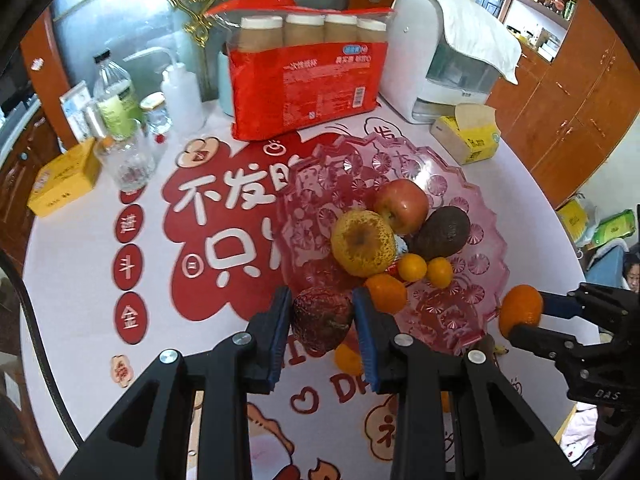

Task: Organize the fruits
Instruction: 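Carry the lychee and mandarin into the pink bowl and open both tools, then roll the right tool and grasp the dark banana around its middle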

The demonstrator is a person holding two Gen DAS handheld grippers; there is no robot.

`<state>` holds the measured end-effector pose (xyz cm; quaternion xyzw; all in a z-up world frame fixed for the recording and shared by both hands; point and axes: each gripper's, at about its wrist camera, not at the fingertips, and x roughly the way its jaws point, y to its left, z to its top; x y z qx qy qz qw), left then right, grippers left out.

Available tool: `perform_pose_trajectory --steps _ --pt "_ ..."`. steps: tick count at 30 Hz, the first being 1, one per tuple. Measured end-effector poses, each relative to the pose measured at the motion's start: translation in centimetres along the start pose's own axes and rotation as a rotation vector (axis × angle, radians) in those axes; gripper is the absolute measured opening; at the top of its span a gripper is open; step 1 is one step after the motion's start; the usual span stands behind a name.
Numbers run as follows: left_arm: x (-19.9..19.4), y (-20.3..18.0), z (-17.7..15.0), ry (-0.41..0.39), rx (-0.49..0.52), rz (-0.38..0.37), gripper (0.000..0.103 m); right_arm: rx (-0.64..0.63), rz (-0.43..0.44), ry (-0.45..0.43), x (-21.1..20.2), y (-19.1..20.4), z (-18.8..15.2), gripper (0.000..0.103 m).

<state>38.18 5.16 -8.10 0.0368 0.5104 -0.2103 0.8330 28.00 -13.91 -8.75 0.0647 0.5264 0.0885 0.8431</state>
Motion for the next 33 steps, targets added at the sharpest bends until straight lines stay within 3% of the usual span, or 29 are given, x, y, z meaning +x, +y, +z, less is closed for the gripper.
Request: perform_pose_trajectory --steps 13,21,33 --pt "4.7 -1.4 0.3 0.045 0.008 -0.044 0.031 0.1 0.003 0.06 3.6 -2.2 0.5 0.045" --pt "3.6 -1.6 0.2 0.024 0.014 -0.032 0.053 0.115 0.01 0.061 3.8 -2.1 0.4 0.046" --pt "-0.1 -2.0 -1.1 -0.011 0.004 -0.016 0.061 0.141 0.022 -0.011 0.7 -2.1 0.0 0.048"
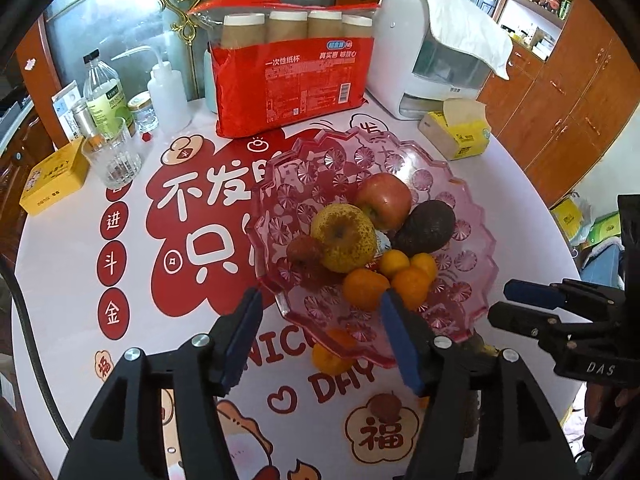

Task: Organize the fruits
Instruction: 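Roll the right tool and grasp the dark banana around its middle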

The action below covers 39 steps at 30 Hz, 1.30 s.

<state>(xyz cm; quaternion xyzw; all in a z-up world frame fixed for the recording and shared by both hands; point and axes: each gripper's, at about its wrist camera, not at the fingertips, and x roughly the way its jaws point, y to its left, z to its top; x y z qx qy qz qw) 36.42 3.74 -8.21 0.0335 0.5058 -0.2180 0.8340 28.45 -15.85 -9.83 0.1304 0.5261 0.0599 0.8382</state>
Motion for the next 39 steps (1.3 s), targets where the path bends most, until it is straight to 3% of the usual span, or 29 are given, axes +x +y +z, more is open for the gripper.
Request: perform_pose_trajectory --steps 10,19,33,39 --pt "-2.7 -1.5 -1.8 -0.015 0.012 -0.015 0.061 0.07 0.008 -0.054 -3.6 -0.5 -1.7 0.048" --pt "-2.8 -2.2 -4.4 0.024 0.024 -0.027 0.062 0.203 0.016 -0.061 -5.2 -2.2 -4.1 0.053" --pt "0.1 -2.5 -8.4 0.117 0.03 -0.054 0.062 0.521 0.068 0.041 -2.3 -5.5 -8.2 0.053" --pt "2.0 -3.0 -9.8 0.146 0.079 -0.073 0.062 0.657 0.093 0.08 -0.1 -6.7 -9.5 0.053"
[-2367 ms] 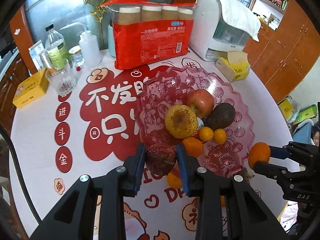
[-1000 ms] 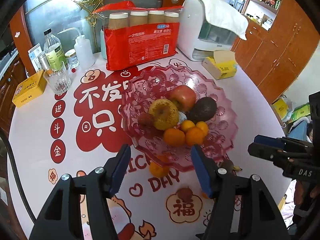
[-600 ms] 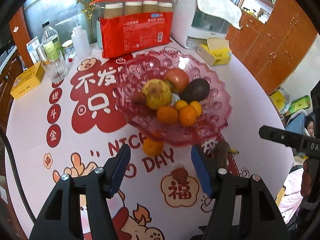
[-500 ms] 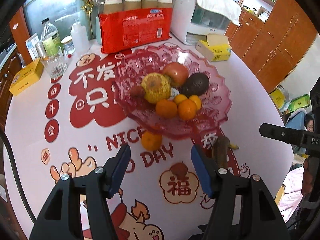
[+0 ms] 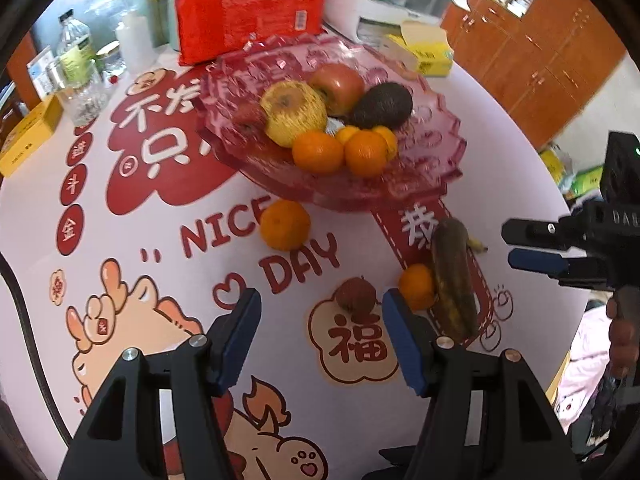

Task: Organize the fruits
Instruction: 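Roll the right tool and grasp the dark banana around its middle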

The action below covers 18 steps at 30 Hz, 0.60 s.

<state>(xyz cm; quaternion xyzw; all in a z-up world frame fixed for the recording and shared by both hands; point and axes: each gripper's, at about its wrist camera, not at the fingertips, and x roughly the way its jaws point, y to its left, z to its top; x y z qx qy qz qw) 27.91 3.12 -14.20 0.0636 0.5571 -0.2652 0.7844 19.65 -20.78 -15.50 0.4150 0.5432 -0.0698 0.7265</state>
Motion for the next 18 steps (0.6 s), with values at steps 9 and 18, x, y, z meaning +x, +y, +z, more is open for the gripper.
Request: perform_pose_trajectory --steps 9,18 --pt "2.3 -1.0 -0.5 -0.001 0.104 -0.011 0.062 0.158 0.028 0.058 3.2 -1.7 0.2 0.053" --pt "5.2 -2.3 -0.4 0.032 0.157 -0.036 0.062 0.237 0.062 0.106 5.3 -2.5 0.9 0.053"
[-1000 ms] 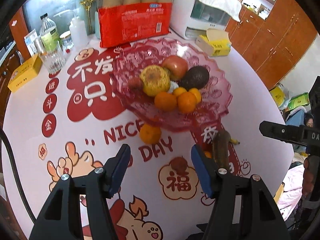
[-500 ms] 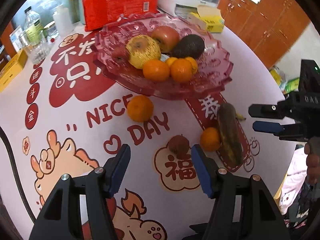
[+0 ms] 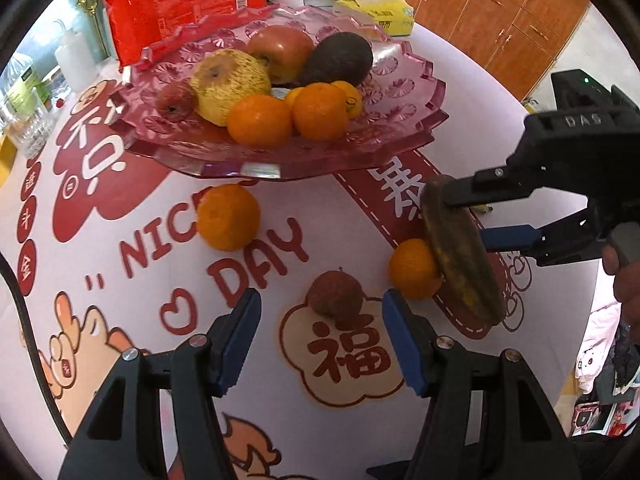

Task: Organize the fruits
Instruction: 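Roll the right tool and grasp the dark banana around its middle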

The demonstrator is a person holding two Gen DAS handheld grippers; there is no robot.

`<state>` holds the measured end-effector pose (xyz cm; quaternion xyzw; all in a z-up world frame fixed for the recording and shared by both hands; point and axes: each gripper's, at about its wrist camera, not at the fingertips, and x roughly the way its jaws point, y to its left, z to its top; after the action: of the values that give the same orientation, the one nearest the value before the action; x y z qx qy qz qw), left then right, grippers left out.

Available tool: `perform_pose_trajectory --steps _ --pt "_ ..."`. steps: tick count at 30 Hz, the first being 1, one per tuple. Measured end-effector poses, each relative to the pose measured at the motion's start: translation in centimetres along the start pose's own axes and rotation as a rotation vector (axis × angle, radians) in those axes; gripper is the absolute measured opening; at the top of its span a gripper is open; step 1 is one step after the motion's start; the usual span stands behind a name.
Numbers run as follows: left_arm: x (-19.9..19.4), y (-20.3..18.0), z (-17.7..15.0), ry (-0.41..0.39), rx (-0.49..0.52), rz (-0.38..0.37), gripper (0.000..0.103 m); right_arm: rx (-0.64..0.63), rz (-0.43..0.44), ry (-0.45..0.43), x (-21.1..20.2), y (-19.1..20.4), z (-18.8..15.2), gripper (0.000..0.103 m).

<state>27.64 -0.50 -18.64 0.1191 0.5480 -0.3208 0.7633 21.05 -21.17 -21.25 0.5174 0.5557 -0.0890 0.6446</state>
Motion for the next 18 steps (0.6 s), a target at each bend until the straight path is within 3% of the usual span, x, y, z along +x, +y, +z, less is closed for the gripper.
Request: perform_pose_trajectory --steps 8,10,18 --pt "2.2 -0.9 0.2 0.015 0.037 0.026 0.061 0.044 0.034 0.034 1.1 -0.3 0.9 0.053" --pt "2.5 -0.9 0.2 0.015 0.04 0.031 0.054 0.053 0.037 0.04 1.4 -0.3 1.0 0.053" --pt "3.3 -0.6 0.4 -0.002 0.048 0.023 0.045 0.05 0.023 0.052 2.1 -0.2 1.4 0.053"
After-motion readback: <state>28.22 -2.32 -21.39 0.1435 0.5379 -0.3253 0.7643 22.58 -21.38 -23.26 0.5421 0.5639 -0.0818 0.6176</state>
